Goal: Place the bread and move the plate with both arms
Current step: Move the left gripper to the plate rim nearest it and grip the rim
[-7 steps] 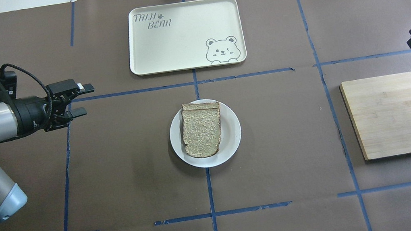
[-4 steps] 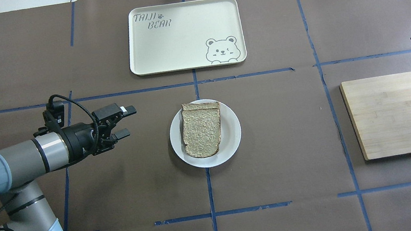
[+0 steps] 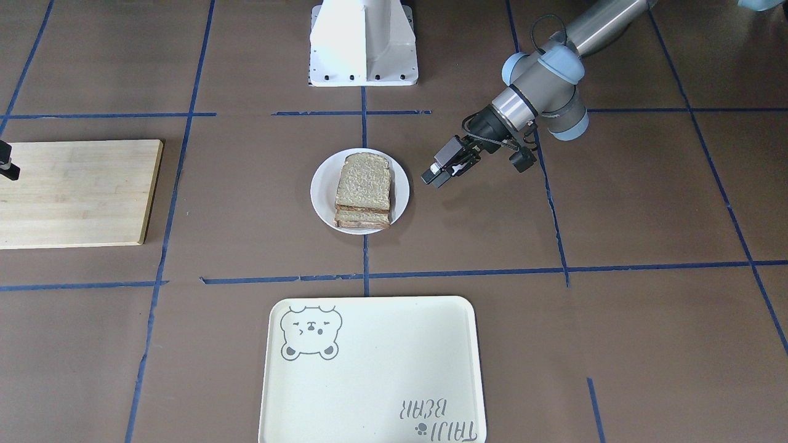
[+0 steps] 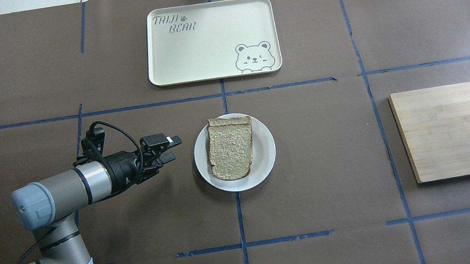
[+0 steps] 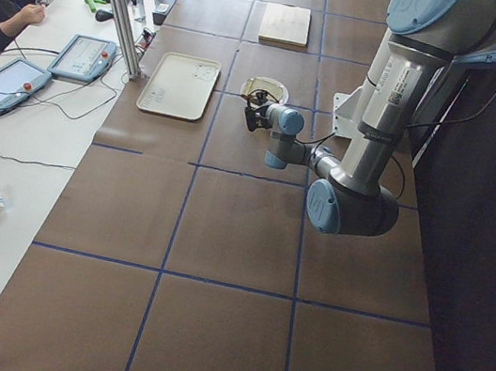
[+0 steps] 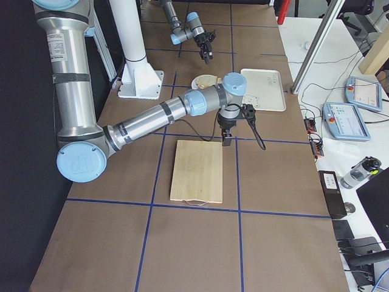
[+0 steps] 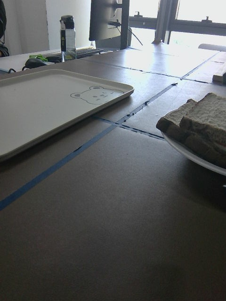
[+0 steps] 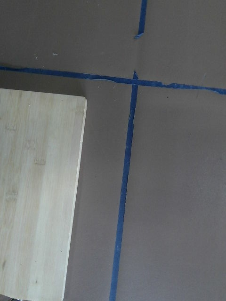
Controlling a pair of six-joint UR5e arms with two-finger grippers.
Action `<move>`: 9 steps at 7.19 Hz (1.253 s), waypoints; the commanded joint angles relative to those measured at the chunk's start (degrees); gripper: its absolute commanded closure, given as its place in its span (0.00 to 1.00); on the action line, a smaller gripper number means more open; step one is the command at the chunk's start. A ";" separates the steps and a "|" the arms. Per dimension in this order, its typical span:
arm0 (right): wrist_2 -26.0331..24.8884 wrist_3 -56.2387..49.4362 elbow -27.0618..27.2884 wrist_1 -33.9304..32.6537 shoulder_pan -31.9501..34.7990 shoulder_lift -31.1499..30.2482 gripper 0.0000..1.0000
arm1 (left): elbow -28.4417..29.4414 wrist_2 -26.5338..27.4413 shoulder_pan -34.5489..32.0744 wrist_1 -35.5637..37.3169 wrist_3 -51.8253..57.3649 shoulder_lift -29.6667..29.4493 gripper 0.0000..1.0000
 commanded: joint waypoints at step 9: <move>0.10 0.13 -0.03 0.00 0.00 0.01 0.00 | 5.87 0.38 4.00 0.53 0.07 -5.41 0.56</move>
